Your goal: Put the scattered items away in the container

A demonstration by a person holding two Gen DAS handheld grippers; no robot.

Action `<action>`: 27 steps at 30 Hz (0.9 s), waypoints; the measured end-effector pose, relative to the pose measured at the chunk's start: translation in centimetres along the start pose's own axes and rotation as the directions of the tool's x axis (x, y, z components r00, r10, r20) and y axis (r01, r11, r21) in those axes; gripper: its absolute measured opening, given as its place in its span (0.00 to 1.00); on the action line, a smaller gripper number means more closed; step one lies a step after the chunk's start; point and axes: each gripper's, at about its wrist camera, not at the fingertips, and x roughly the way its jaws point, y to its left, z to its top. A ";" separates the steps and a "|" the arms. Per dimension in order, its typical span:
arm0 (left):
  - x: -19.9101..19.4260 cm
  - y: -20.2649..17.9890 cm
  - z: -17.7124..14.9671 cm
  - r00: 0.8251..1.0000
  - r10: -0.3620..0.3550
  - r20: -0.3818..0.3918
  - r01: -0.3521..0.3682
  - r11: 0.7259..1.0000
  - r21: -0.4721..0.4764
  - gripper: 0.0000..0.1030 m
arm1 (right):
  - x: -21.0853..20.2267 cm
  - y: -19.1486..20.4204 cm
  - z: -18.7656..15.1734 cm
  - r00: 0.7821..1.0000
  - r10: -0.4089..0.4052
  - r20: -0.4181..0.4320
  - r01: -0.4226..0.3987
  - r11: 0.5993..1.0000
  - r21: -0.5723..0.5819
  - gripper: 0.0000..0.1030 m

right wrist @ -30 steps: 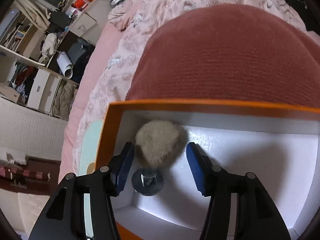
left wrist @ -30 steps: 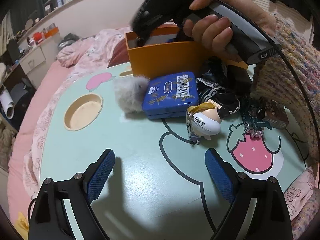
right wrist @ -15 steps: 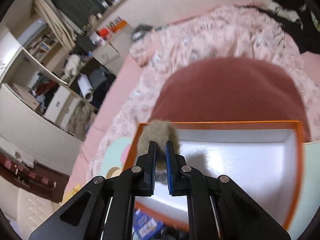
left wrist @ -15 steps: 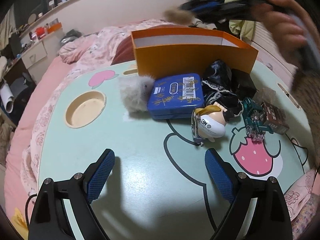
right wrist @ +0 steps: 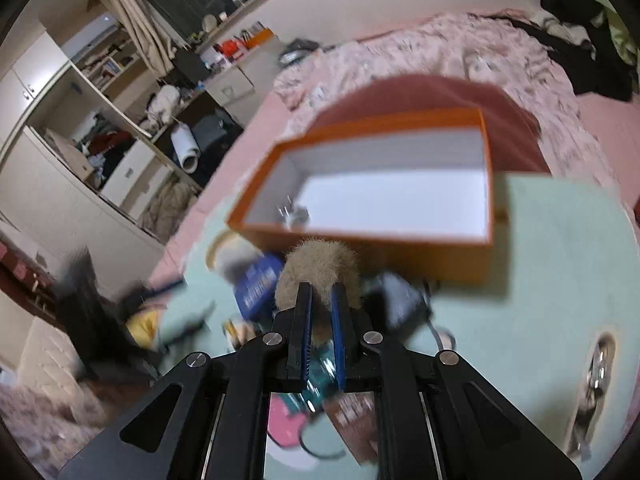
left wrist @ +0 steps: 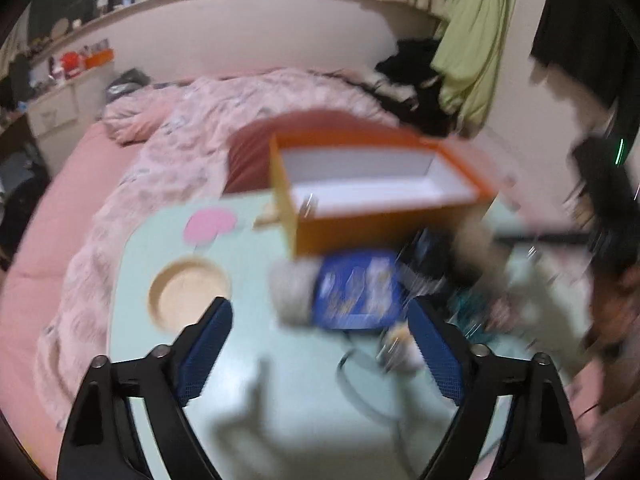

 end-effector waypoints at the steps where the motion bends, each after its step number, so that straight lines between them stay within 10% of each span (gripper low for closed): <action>1: 0.1 -0.2 1.3 1.000 -0.030 -0.004 0.030 1.000 0.004 0.74 | 0.4 -0.2 -0.3 1.000 -0.006 -0.015 0.006 1.000 0.010 0.13; 7: 5.6 -2.2 8.7 0.967 0.026 -0.254 0.006 0.992 0.128 0.21 | 0.4 -0.5 -1.1 0.999 -0.038 0.021 0.037 0.998 0.051 0.24; 17: 16.8 -3.7 13.0 0.747 0.286 -0.600 -0.081 0.935 0.344 0.20 | -1.6 -2.3 -1.8 0.996 -0.023 0.087 0.014 0.995 0.098 0.34; 27: 19.6 -5.0 10.9 0.661 0.446 -0.604 -0.102 0.850 0.517 0.30 | -2.4 -4.0 -2.4 0.995 -0.012 0.103 -0.003 0.989 0.146 0.34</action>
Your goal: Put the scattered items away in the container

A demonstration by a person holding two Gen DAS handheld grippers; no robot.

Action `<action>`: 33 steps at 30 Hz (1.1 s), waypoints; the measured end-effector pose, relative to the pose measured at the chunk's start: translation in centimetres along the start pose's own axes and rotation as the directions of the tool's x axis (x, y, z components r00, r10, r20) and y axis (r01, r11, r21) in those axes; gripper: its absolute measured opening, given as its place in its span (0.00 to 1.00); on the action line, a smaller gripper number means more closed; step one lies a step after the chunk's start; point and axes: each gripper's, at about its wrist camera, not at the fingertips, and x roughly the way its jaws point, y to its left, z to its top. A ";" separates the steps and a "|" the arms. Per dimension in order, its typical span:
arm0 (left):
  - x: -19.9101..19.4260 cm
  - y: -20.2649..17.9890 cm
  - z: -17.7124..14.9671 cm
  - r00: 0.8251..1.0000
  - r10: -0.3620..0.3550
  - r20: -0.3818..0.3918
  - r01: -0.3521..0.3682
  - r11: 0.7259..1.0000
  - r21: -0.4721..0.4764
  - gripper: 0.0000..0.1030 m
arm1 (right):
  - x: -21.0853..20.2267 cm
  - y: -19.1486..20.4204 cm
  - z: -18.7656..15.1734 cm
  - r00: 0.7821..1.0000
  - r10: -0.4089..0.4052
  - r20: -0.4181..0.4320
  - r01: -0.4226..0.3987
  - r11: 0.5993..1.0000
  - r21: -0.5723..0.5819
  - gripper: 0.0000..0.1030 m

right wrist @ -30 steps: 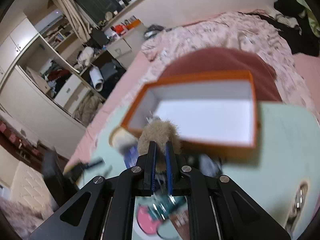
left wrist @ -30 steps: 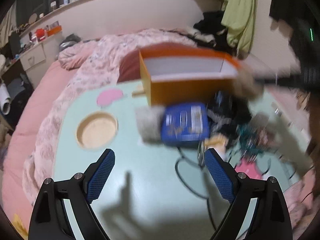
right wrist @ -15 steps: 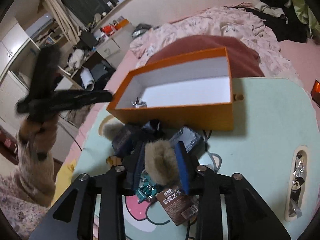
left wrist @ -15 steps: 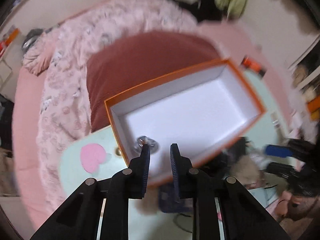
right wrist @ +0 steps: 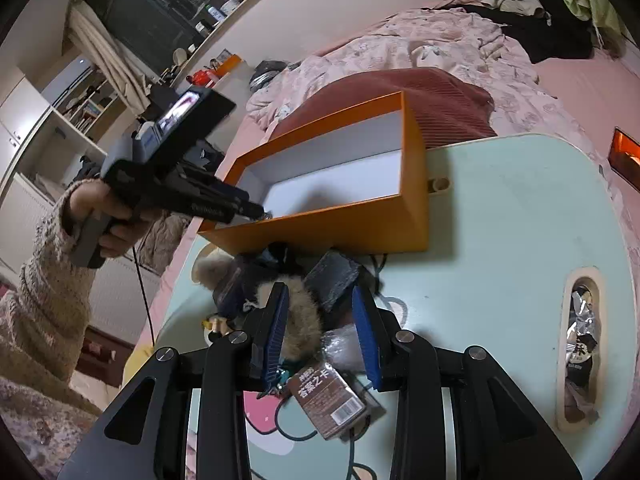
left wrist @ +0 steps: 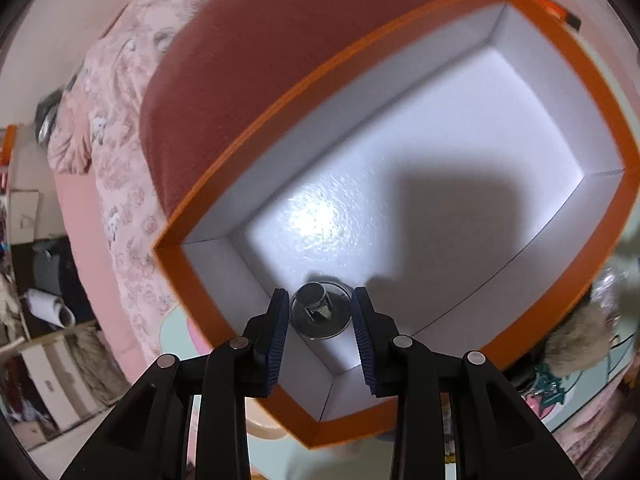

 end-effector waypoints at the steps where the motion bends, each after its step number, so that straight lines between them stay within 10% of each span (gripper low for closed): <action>1: 0.4 0.0 0.1 1.000 0.006 -0.010 -0.006 1.000 -0.002 0.30 | 0.0 -0.1 0.0 1.000 0.002 0.001 -0.002 1.000 0.004 0.34; 7: 1.5 0.2 0.3 1.000 -0.018 -0.022 0.018 1.000 -0.022 0.00 | 0.0 -0.5 0.1 1.000 0.003 0.002 -0.003 1.000 0.014 0.34; 19: -1.1 0.9 -0.1 0.992 -0.068 0.102 0.072 0.997 -0.030 0.00 | 0.0 -1.2 0.2 1.000 -0.007 0.004 0.007 0.999 0.031 0.34; 33: -8.4 0.7 -6.0 0.914 -0.242 0.327 0.267 0.963 -0.034 0.00 | 0.1 -0.8 0.0 1.000 -0.007 -0.002 0.007 1.000 0.016 0.34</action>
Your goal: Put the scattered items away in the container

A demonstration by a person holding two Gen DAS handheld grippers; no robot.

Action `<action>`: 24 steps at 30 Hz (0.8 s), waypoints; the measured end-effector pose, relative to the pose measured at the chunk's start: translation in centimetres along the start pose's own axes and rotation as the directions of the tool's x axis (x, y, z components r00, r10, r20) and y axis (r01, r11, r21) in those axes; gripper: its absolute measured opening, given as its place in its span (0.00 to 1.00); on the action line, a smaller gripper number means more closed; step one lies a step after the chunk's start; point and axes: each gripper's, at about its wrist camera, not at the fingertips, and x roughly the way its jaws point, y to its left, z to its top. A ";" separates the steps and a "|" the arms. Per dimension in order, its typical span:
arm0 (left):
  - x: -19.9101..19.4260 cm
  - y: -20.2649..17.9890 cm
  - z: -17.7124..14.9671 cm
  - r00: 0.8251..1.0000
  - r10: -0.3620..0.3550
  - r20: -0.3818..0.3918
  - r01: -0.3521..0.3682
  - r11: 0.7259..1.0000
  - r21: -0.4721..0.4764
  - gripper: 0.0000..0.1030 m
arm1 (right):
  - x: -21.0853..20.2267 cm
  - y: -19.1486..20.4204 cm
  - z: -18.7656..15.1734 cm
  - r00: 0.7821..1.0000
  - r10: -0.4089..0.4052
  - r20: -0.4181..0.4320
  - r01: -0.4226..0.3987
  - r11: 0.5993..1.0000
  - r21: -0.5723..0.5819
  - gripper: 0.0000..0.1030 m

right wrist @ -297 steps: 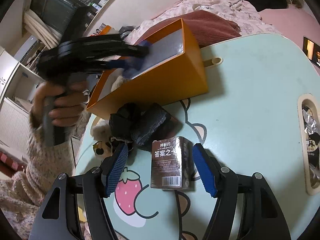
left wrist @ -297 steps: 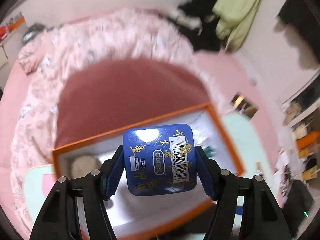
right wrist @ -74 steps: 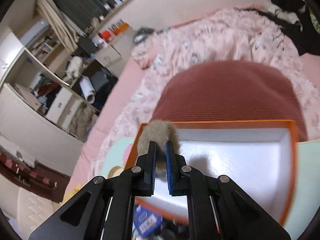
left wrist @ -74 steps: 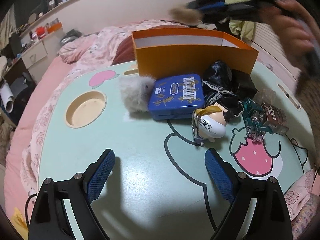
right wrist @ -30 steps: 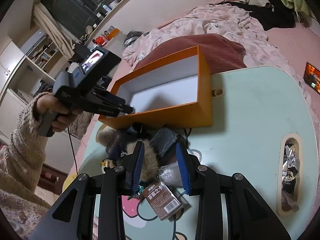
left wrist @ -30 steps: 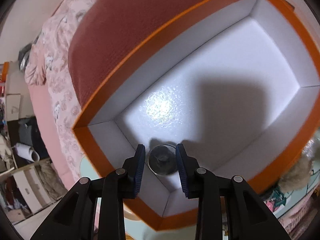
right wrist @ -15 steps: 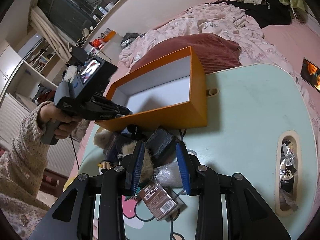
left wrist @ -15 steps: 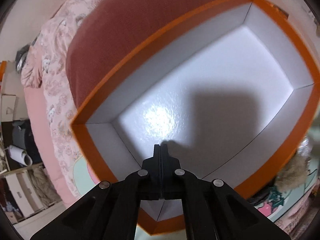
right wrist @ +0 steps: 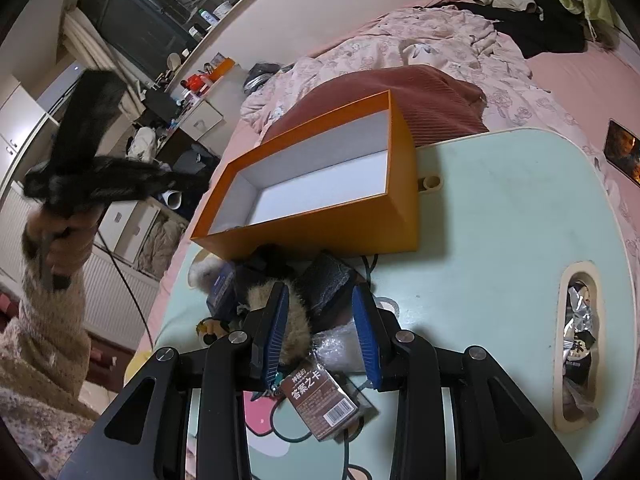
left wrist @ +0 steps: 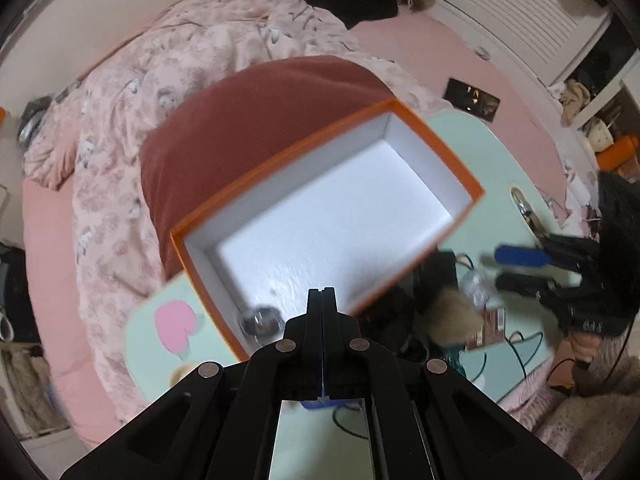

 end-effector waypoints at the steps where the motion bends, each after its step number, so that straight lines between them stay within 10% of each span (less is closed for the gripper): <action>1: 0.2 0.4 -0.4 1.000 0.009 -0.003 -0.009 1.000 -0.007 0.00 | 0.0 0.0 0.0 1.000 0.000 -0.003 0.000 1.000 0.000 0.34; 7: 3.8 2.8 2.2 0.980 0.071 -0.185 -0.075 0.997 -0.014 0.31 | 0.7 0.4 -0.1 1.000 0.006 -0.020 -0.006 1.000 -0.001 0.34; 16: 11.0 1.4 4.3 0.855 0.205 -0.476 -0.151 0.977 0.150 0.15 | 0.5 0.3 -0.6 1.000 0.009 -0.022 -0.009 1.000 0.003 0.34; 24: 11.7 2.4 5.1 0.839 0.202 -0.505 -0.163 0.979 0.121 0.17 | -0.1 -0.7 -0.4 1.000 0.014 -0.005 -0.013 1.000 0.026 0.34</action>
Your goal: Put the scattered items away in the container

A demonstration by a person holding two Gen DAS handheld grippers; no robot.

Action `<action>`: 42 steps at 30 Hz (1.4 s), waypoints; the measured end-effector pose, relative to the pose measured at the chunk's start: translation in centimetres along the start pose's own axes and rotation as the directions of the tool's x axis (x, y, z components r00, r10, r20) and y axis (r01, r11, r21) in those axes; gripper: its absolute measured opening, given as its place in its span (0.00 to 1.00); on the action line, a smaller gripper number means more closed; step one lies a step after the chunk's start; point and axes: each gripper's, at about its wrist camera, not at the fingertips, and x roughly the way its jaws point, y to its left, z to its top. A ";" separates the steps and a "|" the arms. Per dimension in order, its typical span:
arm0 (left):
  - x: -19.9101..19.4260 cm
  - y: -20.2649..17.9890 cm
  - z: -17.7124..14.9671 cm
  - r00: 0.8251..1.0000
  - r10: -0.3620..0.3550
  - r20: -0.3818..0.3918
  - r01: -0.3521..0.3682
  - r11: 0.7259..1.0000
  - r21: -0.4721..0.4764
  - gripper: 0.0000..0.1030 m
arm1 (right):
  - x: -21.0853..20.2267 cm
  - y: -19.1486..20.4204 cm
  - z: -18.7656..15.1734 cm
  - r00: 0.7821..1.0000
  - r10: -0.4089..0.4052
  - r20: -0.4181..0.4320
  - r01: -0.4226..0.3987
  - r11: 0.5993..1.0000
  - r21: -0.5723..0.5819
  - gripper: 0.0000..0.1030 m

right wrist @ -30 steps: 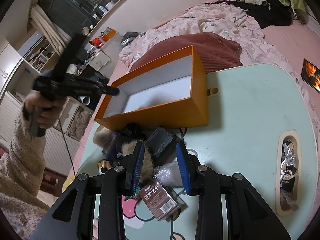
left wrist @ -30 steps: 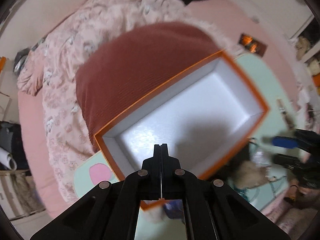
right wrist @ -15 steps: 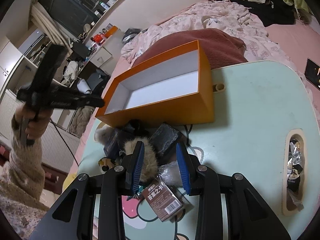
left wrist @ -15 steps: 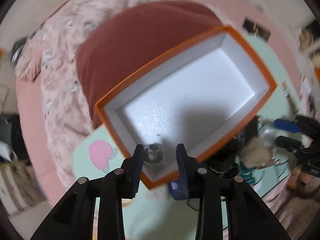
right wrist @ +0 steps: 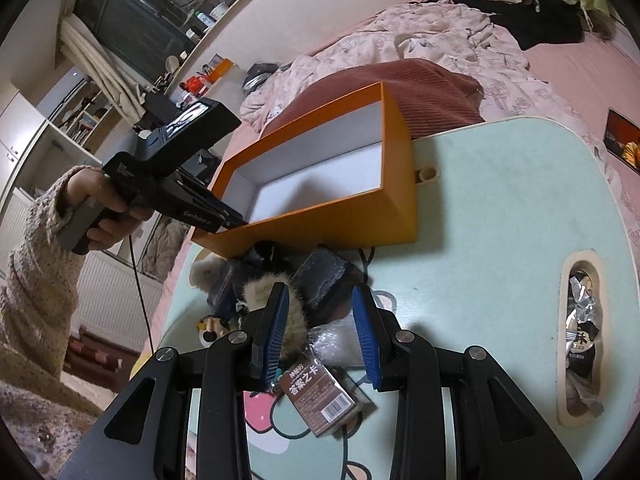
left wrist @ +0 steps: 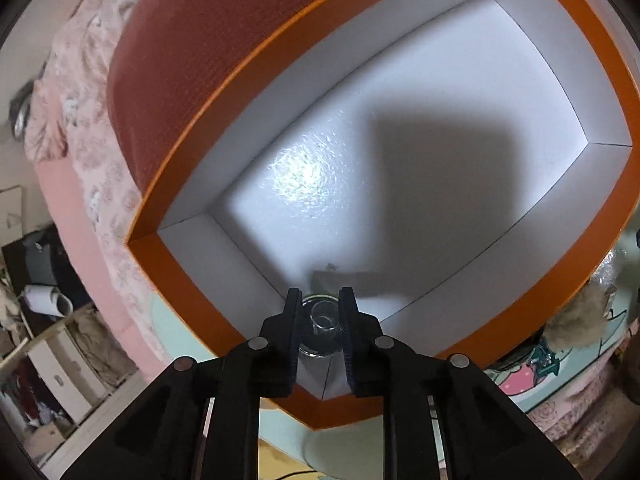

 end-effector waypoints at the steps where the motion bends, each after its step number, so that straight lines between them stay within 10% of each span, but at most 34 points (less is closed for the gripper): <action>1: 0.1 0.1 0.0 1.000 -0.011 -0.011 0.011 1.000 -0.003 0.17 | 0.0 -0.1 0.0 1.000 -0.001 0.000 0.001 1.000 0.004 0.34; 15: 0.8 1.5 -1.3 0.999 -0.031 0.024 0.031 1.000 -0.003 0.00 | -0.4 -0.6 0.4 1.000 -0.006 0.013 0.006 1.000 0.009 0.34; 21: -3.3 3.4 -3.4 0.970 -0.132 0.203 0.138 0.990 -0.015 0.00 | -0.1 -0.3 0.8 1.000 -0.009 0.005 0.009 1.000 0.004 0.34; 29: -9.4 5.1 -10.9 0.825 -0.299 0.479 0.351 0.936 -0.020 0.01 | 0.9 2.7 3.4 1.000 0.009 -0.011 -0.010 0.996 -0.084 0.34; 33: -9.5 4.3 -15.5 0.752 -0.279 0.597 0.386 0.921 -0.055 0.48 | 2.7 5.3 6.5 0.992 0.099 -0.075 -0.108 0.985 -0.131 0.34; 36: -7.8 5.3 -19.3 0.685 -0.205 0.699 0.407 0.904 -0.134 0.53 | 5.8 6.7 9.3 0.957 0.215 -0.192 -0.237 0.967 -0.098 0.56; 42: -1.1 7.9 -23.9 0.561 -0.094 0.823 0.591 0.742 -0.318 0.57 | 13.5 9.9 12.7 0.910 0.204 -0.362 -0.252 0.964 -0.090 0.61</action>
